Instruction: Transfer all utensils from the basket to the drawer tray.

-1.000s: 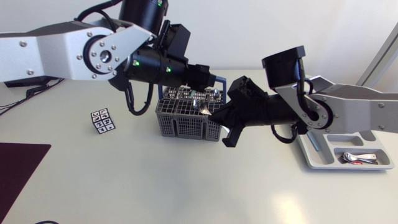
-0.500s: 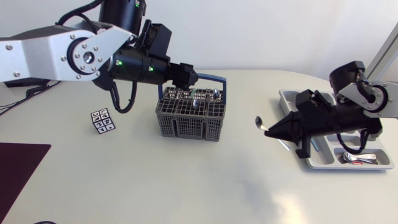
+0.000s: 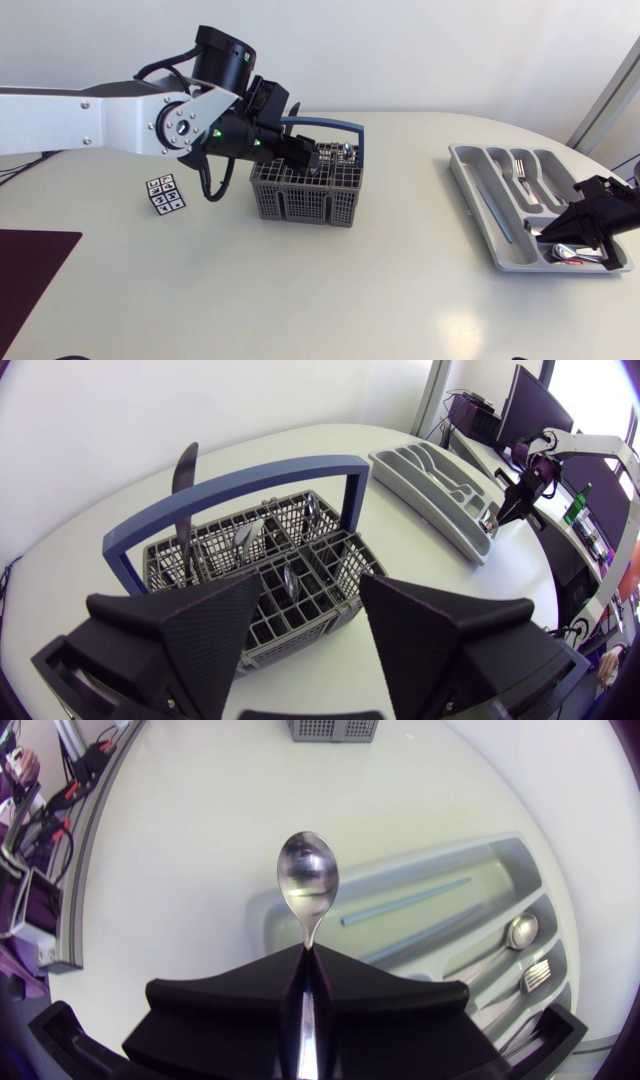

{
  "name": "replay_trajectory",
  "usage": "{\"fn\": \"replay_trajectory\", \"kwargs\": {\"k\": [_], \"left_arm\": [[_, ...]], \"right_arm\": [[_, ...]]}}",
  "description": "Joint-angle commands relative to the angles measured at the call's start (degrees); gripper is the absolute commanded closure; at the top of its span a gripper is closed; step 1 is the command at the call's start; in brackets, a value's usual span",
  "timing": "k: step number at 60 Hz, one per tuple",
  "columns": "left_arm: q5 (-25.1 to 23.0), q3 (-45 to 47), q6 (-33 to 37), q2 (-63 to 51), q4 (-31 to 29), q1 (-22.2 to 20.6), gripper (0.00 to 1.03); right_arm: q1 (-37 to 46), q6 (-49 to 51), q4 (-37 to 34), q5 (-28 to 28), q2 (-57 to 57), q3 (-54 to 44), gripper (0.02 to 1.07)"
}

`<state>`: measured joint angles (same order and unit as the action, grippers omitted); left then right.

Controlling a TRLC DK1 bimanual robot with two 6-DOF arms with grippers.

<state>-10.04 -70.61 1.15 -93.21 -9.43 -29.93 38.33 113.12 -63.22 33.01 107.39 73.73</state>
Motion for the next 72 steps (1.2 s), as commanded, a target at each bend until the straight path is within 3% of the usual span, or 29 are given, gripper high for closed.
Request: {"fn": "replay_trajectory", "kwargs": {"k": [1,26,29,34,36,40,45,59,72], "left_arm": [[-0.06,1.88,0.7,-1.36,0.91,0.49,0.34],[-0.24,2.58,1.23,-2.15,1.87,0.4,0.34],[-0.24,2.58,1.23,-2.15,1.96,0.4,0.34],[-0.24,2.67,1.23,-2.15,1.87,0.4,0.34],[-0.24,2.67,1.23,-2.15,1.87,0.4,0.34],[-0.33,2.58,1.31,-2.15,1.96,0.49,0.34],[-0.33,2.58,1.4,-2.24,1.96,0.49,0.34],[-0.5,1.97,1.05,-2.94,2.93,-0.13,0.34],[-0.5,1.09,0.79,-5.67,4.25,-0.39,0.34]], "right_arm": [[2.54,8.26,-1.47,-2.34,3.79,2.64,1.01],[6.59,10.72,3.1,-12.18,13.46,12.49,1.0],[6.41,10.54,3.1,-13.15,13.37,12.31,0.92],[6.41,10.01,2.93,-13.42,12.49,12.05,0.56],[6.41,9.93,3.02,-13.33,11.96,11.87,0.53],[6.41,9.4,3.19,-12.62,10.64,11.96,0.51],[6.32,9.14,3.02,-11.13,7.39,11.08,0.35],[1.66,5.8,2.58,-4.36,-5.44,2.03,0.3],[-5.89,-4.84,8.47,1.53,-13.09,-7.2,0.3]]}}
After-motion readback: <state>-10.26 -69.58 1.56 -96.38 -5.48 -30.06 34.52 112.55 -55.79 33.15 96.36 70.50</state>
